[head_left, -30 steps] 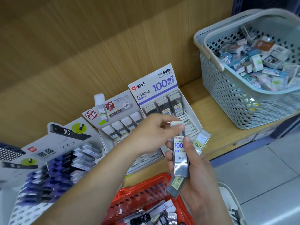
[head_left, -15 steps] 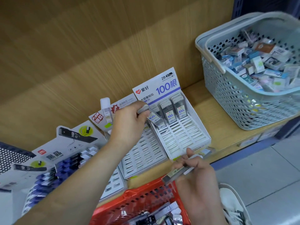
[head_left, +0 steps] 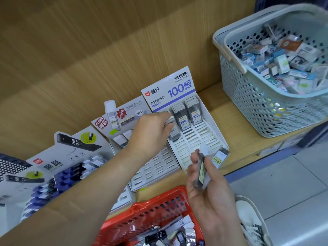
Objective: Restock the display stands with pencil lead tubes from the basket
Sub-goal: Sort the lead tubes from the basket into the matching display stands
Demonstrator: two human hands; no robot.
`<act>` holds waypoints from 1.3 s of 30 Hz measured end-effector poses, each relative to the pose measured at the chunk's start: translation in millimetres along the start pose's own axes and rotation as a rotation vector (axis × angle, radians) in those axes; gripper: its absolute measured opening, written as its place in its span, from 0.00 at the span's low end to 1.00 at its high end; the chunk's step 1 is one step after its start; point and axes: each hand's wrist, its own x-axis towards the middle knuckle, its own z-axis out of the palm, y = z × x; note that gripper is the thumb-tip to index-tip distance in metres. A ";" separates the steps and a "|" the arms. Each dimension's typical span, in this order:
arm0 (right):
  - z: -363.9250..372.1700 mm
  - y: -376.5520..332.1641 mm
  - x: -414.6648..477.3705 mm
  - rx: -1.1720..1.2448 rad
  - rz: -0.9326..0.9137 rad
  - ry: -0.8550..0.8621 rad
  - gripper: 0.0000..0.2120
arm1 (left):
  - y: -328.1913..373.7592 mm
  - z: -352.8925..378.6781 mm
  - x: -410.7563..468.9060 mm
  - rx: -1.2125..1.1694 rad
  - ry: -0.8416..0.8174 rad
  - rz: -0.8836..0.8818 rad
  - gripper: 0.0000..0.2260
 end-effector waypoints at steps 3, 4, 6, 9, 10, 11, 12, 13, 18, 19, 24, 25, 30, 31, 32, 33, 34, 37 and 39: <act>0.3 0.2 0.8 -0.028 0.004 0.023 0.11 | 2.5 -0.9 -1.6 -0.009 -0.010 0.036 0.07; -0.2 0.3 1.2 -0.026 0.002 0.027 0.11 | 2.2 -0.8 -1.5 -0.004 -0.011 0.035 0.07; -1.6 -0.2 1.1 -0.020 -0.004 0.023 0.10 | 0.2 0.0 0.2 0.015 -0.006 0.013 0.08; -3.2 -1.3 0.7 -0.008 -0.006 0.014 0.13 | -1.0 3.9 4.0 0.039 -0.019 -0.004 0.07; -3.1 -2.0 1.1 -0.008 -0.010 0.014 0.13 | -0.9 6.0 5.1 0.033 -0.025 -0.005 0.07; -3.4 -2.4 1.1 -0.008 -0.014 0.016 0.13 | -0.5 8.7 6.0 0.021 -0.031 -0.008 0.07; -2.8 -2.1 1.3 -0.007 -0.015 0.013 0.12 | -0.6 10.7 7.4 0.011 -0.035 -0.010 0.07; -2.2 -1.7 1.2 -0.008 -0.014 0.007 0.11 | -0.8 12.3 8.9 0.006 -0.035 -0.006 0.08; -1.0 0.6 1.9 -0.019 -0.002 -0.021 0.11 | -4.9 17.4 11.1 -0.057 0.031 -0.017 0.07; -0.6 0.6 2.1 -0.018 -0.001 -0.026 0.11 | -5.9 17.5 10.3 -0.083 0.051 -0.049 0.07; -1.2 1.8 2.2 -0.042 0.021 -0.028 0.16 | -5.5 14.4 10.4 -0.109 0.082 -0.136 0.08; -1.3 2.2 2.5 -0.042 0.023 -0.023 0.14 | -4.0 12.9 11.2 -0.101 0.070 -0.140 0.08; -1.2 2.3 3.7 -0.007 0.024 -0.023 0.08 | -1.2 9.7 16.2 -0.018 -0.005 -0.133 0.07; -1.0 2.0 3.3 -0.011 0.022 -0.034 0.08 | -1.2 9.6 16.8 -0.020 -0.014 -0.137 0.07; -0.6 1.8 2.6 -0.015 0.022 -0.049 0.09 | -1.7 9.0 17.3 -0.043 -0.016 -0.153 0.07; -0.1 2.1 1.2 -0.019 0.027 -0.064 0.09 | -2.4 7.8 16.9 -0.077 -0.012 -0.176 0.08; 0.4 2.9 0.6 -0.021 0.032 -0.077 0.10 | -4.4 6.9 16.7 -0.092 -0.009 -0.192 0.09; -0.4 7.8 -0.2 -0.045 0.040 -0.084 0.12 | -4.6 6.3 13.7 -0.028 -0.034 -0.142 0.05; -1.5 10.5 0.5 -0.082 0.027 -0.071 0.14 | -3.5 7.7 12.4 0.007 -0.043 -0.120 0.08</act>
